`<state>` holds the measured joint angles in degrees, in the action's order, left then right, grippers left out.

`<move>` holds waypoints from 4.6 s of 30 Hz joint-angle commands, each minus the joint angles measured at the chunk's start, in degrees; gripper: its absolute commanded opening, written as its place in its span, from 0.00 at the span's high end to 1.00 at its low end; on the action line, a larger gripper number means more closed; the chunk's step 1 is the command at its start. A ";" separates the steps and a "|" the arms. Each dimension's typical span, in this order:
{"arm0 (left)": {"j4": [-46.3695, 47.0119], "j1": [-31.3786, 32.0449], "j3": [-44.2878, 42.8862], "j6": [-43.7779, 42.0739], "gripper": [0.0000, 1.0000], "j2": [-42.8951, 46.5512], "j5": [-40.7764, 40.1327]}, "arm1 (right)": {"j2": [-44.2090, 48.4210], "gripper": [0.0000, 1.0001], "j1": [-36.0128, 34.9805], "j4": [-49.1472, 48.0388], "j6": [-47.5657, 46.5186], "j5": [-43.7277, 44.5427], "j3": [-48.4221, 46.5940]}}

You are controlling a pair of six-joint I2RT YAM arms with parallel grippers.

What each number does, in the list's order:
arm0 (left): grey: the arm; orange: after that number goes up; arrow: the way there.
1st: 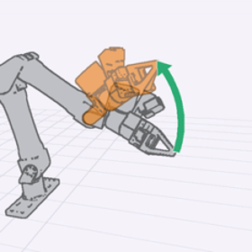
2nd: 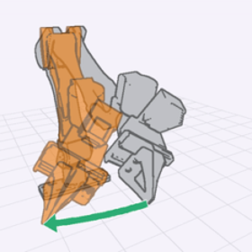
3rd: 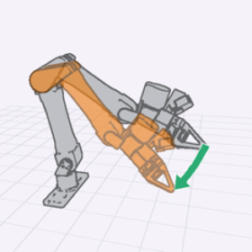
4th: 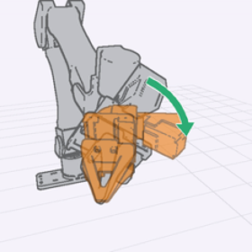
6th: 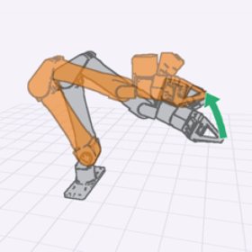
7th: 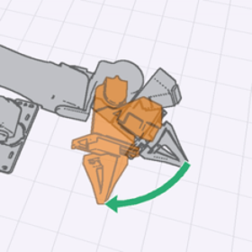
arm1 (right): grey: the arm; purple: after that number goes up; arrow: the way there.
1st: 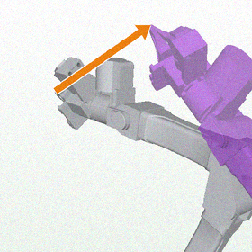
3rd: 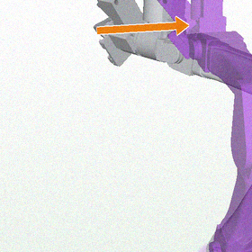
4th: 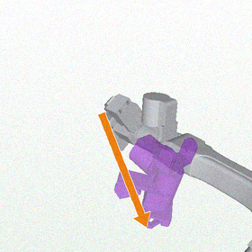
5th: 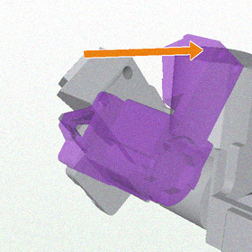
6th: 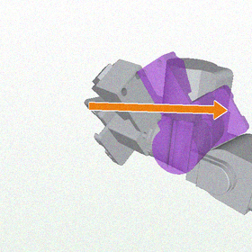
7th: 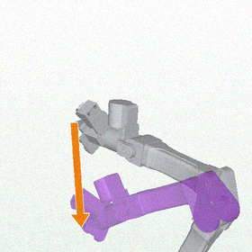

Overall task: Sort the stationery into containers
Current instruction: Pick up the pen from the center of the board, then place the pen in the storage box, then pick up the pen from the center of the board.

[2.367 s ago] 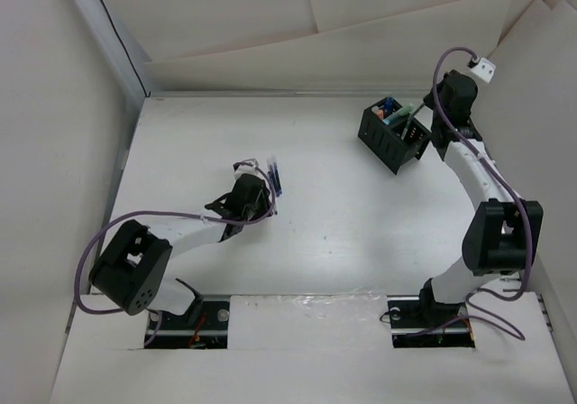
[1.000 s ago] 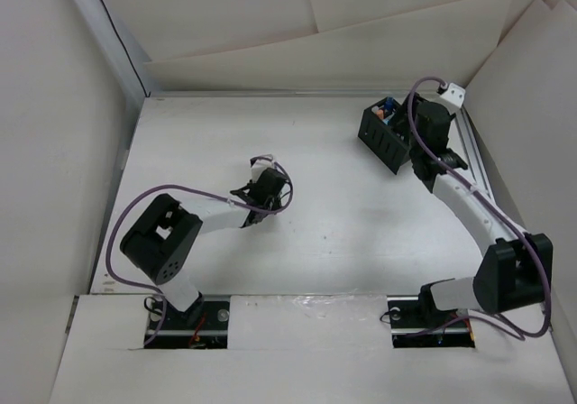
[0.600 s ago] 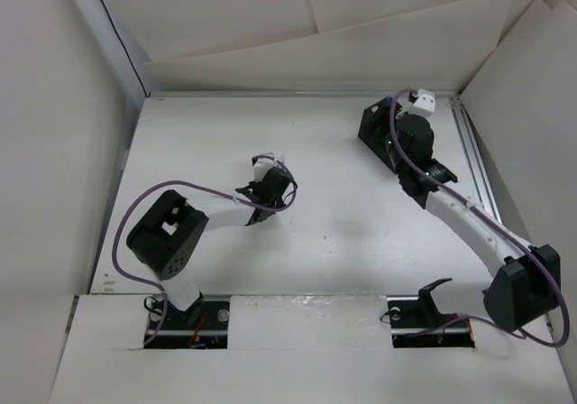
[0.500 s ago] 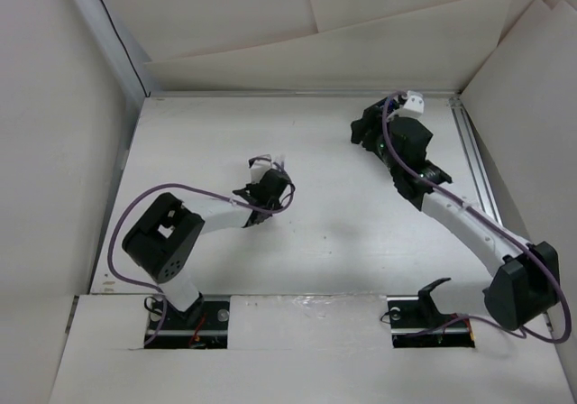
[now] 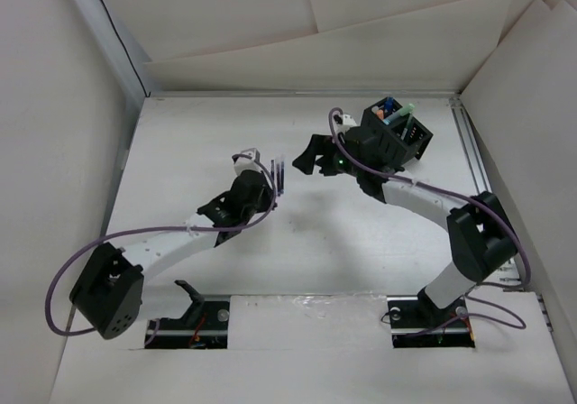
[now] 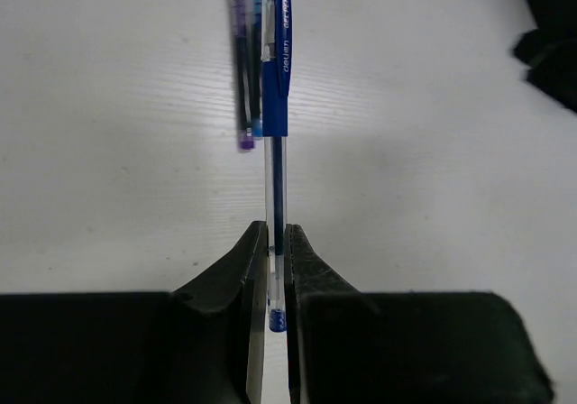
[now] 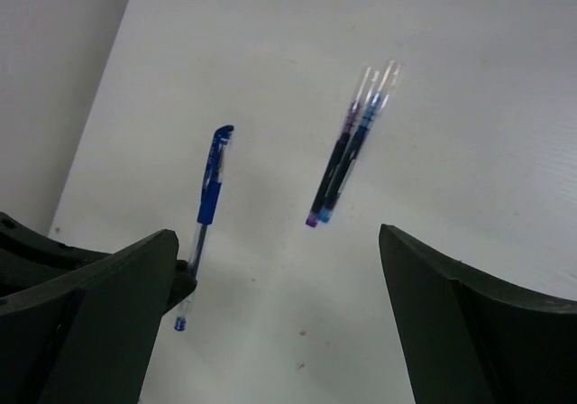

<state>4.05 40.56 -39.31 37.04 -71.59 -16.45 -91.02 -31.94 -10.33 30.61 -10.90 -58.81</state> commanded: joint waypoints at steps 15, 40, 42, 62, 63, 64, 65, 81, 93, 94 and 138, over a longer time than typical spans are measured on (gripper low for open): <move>12.82 0.23 4.59 -4.52 1.00 6.64 15.83 | -11.27 0.09 1.97 -20.17 12.10 -22.85 -4.74; 14.40 0.23 4.59 -5.04 0.77 5.59 12.49 | -14.80 0.87 4.26 -33.88 21.07 -29.97 0.53; 14.40 0.23 4.59 -5.04 0.66 6.90 12.49 | -13.93 0.88 6.18 -33.88 21.07 -29.28 0.53; 2.71 0.23 -2.53 -1.01 0.70 -8.82 -6.57 | 6.92 0.91 29.65 -1.19 -6.61 31.26 -9.39; 2.71 0.23 -3.22 -1.00 0.70 -9.52 -7.10 | 6.30 0.91 29.66 -0.66 -7.49 34.77 -10.09; 2.10 0.23 -3.23 -1.00 0.70 -10.75 -7.63 | 4.73 0.91 29.66 -0.66 -8.19 36.63 -11.49; 2.10 0.23 -4.10 -1.00 0.70 -11.37 -7.63 | 3.84 0.91 29.66 -0.05 -9.50 38.13 -12.29; 2.36 -2.24 -7.80 -1.00 0.67 -18.40 -7.02 | -4.60 0.75 26.59 0.57 -9.25 48.95 -14.06; 4.03 -2.24 -9.55 -2.06 0.66 -20.87 -4.03 | 4.00 0.22 25.44 -0.57 -6.53 40.87 -6.68; 4.03 -2.24 -9.56 -2.06 0.66 -21.39 -4.03 | 4.97 0.22 25.44 -0.57 -6.53 39.82 -6.06; 1.57 -2.24 -20.28 -0.47 0.88 -34.23 -8.16 | 8.76 0.28 22.80 -3.21 -5.39 30.23 -2.72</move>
<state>6.72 38.39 -58.37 36.53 -104.88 -24.23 -82.15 -8.25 -10.07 25.12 19.77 -60.93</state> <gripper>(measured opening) 0.126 0.727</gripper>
